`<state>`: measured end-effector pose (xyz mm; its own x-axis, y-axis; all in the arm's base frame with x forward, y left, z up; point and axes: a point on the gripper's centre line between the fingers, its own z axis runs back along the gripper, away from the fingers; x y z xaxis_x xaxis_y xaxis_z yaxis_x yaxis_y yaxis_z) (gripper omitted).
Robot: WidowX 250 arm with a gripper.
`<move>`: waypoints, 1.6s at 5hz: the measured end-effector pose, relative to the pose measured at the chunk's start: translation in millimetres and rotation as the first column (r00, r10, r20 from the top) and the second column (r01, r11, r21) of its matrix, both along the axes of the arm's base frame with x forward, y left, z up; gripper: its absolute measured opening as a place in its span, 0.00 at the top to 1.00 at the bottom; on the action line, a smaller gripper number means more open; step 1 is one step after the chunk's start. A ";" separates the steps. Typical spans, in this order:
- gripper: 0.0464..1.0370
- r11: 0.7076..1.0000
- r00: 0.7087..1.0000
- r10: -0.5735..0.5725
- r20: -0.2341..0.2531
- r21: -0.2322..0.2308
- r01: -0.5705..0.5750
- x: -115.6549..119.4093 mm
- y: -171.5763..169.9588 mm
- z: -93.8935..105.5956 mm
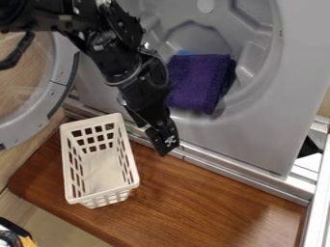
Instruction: Moved a purple cloth to an utensil item
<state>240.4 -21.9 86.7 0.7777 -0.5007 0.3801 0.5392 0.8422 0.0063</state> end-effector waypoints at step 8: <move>0.04 0.998 0.994 -0.014 0.109 -0.061 0.020 107.9 35.5 -33.4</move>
<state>348.4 13.6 53.3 0.7215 -0.4864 0.4927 0.5525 0.8334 0.0137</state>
